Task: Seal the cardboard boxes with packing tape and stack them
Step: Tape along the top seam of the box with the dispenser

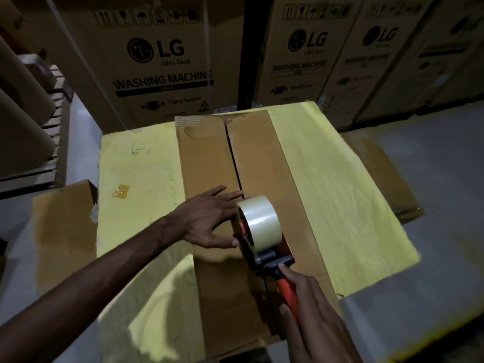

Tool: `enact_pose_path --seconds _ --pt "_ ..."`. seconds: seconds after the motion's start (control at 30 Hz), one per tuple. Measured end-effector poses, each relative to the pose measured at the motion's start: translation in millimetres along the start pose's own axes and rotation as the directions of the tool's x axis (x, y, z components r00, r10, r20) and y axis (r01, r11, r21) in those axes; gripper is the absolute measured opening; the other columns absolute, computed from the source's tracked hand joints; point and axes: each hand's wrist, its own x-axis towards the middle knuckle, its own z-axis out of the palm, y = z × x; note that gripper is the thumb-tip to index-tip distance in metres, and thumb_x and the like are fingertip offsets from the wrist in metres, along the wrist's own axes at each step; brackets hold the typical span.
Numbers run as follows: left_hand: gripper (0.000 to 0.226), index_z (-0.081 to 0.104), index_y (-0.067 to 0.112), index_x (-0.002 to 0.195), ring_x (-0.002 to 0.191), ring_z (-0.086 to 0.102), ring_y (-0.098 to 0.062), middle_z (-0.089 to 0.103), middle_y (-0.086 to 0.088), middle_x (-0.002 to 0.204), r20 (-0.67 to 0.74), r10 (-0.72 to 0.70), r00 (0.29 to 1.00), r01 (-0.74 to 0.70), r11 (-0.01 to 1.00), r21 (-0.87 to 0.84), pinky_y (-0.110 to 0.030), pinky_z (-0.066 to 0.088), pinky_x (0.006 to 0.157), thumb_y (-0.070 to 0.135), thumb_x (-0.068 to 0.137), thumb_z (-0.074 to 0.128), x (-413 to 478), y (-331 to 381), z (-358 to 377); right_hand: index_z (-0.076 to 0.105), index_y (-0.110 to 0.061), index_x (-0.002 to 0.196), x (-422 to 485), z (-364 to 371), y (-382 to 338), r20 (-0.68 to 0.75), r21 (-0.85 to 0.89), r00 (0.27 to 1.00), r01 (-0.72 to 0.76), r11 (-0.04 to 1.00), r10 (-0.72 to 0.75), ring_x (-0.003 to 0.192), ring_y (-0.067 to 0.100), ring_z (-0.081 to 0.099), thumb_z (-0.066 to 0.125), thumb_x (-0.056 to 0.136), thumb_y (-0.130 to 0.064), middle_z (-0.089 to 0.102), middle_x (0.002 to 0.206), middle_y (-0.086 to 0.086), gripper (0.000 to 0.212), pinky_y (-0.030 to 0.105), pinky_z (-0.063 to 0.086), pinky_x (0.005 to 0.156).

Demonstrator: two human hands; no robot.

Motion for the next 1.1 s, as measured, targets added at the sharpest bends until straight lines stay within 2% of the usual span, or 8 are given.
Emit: enact_pose_path --seconds 0.27,0.37,0.5,0.63,0.73,0.83,0.93,1.1 --pt "0.079 0.033 0.036 0.156 0.158 0.016 -0.012 0.036 0.006 0.165 0.033 -0.037 0.999 0.035 0.997 0.067 -0.052 0.007 0.129 0.081 0.093 0.046 -10 6 -6 0.020 -0.043 0.148 -19 23 -1 -0.013 -0.032 0.997 0.080 0.996 -0.080 0.100 0.026 0.069 0.039 0.099 -0.036 0.048 0.144 -0.009 0.053 0.042 0.055 0.076" --pt "0.061 0.040 0.037 0.144 0.148 0.037 -0.018 0.051 0.003 0.154 -0.020 -0.014 1.000 0.015 0.999 0.039 -0.056 0.015 0.127 0.069 0.095 0.058 -11 14 -6 0.019 -0.034 0.153 -25 35 0 -0.047 -0.113 0.997 0.054 0.992 -0.059 0.108 0.022 0.064 0.038 0.106 -0.026 0.044 0.144 -0.008 0.051 0.037 0.049 0.081" --pt "0.078 0.031 0.030 0.161 0.157 0.021 -0.014 0.035 0.005 0.166 0.040 -0.029 0.999 0.024 0.993 0.114 -0.051 0.011 0.128 0.076 0.098 0.043 -15 15 2 0.014 -0.034 0.153 -40 38 0 -0.018 -0.121 1.000 -0.027 0.992 0.025 0.110 0.018 0.062 0.038 0.107 -0.025 0.038 0.142 -0.009 0.052 0.032 0.049 0.085" --pt "0.087 0.012 0.035 0.166 0.159 0.005 -0.009 0.011 0.013 0.172 0.091 -0.040 0.995 0.025 0.987 0.162 -0.048 0.006 0.129 0.083 0.096 0.033 -22 16 8 0.010 -0.035 0.146 -74 44 0 -0.037 -0.121 0.999 -0.009 0.993 0.005 0.091 0.026 0.066 0.051 0.101 -0.022 0.041 0.137 -0.005 0.063 0.039 0.049 0.069" --pt "0.090 0.005 0.035 0.166 0.159 0.001 -0.008 0.005 0.016 0.172 0.106 -0.044 0.993 0.028 0.989 0.148 -0.049 0.004 0.130 0.084 0.095 0.031 -27 15 7 0.028 -0.044 0.147 -104 51 5 -0.109 -0.115 0.992 -0.082 0.990 0.070 0.058 0.024 0.065 0.071 0.080 -0.016 0.050 0.120 -0.010 0.084 0.038 0.048 0.044" --pt "0.089 0.007 0.034 0.166 0.159 0.001 -0.007 0.007 0.015 0.172 0.093 -0.027 0.995 0.013 0.990 0.142 -0.049 0.004 0.130 0.083 0.096 0.032 -31 13 9 0.025 -0.057 0.148 -122 55 3 -0.218 -0.019 0.974 -0.064 0.998 0.058 0.061 0.026 0.066 0.080 0.075 -0.006 0.052 0.116 -0.013 0.104 0.028 0.052 0.047" --pt "0.091 0.006 0.032 0.166 0.160 0.000 -0.010 0.006 0.013 0.172 0.091 -0.026 0.996 0.011 0.988 0.155 -0.052 0.005 0.129 0.084 0.096 0.028 -33 18 8 0.041 -0.047 0.144 -123 56 -5 -0.218 0.024 0.975 -0.023 0.999 0.027 0.068 0.020 0.068 0.071 0.083 -0.009 0.061 0.119 -0.013 0.078 0.023 0.052 0.048" --pt "0.115 0.011 0.027 0.167 0.160 -0.002 -0.015 0.005 0.005 0.173 0.029 -0.157 0.987 0.157 0.988 0.013 -0.058 0.002 0.127 0.100 0.078 0.020 -60 85 9 0.044 -0.038 0.147 -123 56 -9 -0.195 0.016 0.981 -0.011 1.000 0.014 0.077 0.018 0.068 0.064 0.083 -0.015 0.061 0.121 -0.011 0.071 0.027 0.055 0.052"
